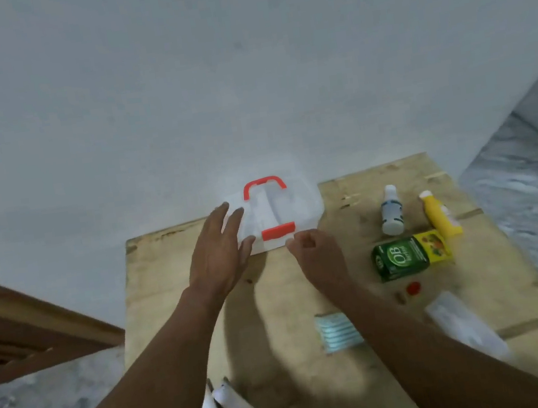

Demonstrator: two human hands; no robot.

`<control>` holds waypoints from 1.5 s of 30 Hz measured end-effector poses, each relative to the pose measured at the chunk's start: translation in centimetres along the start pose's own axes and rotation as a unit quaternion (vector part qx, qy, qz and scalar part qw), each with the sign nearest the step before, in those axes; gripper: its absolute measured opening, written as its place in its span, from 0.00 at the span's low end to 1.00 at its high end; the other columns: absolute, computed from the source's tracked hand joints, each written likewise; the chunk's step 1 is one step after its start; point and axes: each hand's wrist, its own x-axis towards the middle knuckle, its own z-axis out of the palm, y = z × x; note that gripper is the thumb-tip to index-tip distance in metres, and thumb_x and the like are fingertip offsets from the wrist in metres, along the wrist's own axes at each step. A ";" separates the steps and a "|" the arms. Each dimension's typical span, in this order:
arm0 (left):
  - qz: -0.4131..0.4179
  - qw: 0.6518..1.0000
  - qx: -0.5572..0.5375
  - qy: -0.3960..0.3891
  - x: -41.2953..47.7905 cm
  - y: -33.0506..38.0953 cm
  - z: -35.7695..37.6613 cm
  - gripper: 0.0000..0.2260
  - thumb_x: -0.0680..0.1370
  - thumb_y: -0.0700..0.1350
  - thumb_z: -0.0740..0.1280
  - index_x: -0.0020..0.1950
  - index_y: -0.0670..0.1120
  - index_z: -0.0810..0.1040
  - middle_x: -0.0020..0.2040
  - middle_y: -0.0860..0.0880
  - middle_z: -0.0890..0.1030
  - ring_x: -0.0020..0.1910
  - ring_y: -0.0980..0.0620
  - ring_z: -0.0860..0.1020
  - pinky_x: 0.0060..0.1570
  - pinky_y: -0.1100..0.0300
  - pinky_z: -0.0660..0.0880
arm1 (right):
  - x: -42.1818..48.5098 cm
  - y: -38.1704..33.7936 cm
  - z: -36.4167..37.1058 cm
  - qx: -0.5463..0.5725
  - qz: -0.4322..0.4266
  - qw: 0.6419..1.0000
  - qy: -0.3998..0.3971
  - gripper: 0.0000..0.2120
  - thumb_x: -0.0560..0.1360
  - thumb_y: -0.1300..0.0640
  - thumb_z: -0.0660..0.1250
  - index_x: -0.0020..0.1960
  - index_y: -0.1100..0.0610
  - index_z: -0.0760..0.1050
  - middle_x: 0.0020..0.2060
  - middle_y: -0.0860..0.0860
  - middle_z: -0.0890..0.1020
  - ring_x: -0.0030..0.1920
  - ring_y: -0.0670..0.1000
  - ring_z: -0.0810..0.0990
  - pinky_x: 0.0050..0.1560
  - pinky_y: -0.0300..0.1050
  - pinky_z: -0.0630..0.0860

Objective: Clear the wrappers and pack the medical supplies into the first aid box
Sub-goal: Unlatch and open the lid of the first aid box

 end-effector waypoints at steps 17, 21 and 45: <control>0.083 0.993 -0.052 0.068 1.1 -3.4 3.6 0.18 0.76 0.44 0.73 0.64 0.39 0.80 0.68 0.38 0.77 0.70 0.38 0.73 0.69 0.53 0.66 | 2.1 0.0 5.3 0.466 0.206 0.861 0.005 0.09 0.75 0.56 0.73 0.39 0.59 0.78 0.34 0.56 0.78 0.31 0.49 0.74 0.37 0.46 0.72; 0.072 0.993 -0.063 0.063 1.1 -3.4 3.6 0.18 0.76 0.44 0.73 0.64 0.39 0.80 0.68 0.38 0.77 0.70 0.39 0.73 0.69 0.55 0.65 | 1.7 -0.5 5.5 0.445 0.226 0.866 0.035 0.10 0.74 0.51 0.74 0.41 0.57 0.77 0.33 0.52 0.79 0.33 0.50 0.76 0.41 0.47 0.75; -0.059 0.972 -0.226 0.016 0.3 -2.4 2.9 0.19 0.77 0.52 0.70 0.68 0.51 0.78 0.78 0.39 0.59 0.76 0.45 0.61 0.70 0.53 0.63 | 7.7 1.9 -3.0 -0.177 -0.172 0.969 -0.016 0.37 0.69 0.34 0.69 0.74 0.42 0.63 0.76 0.55 0.60 0.75 0.55 0.59 0.69 0.56 0.67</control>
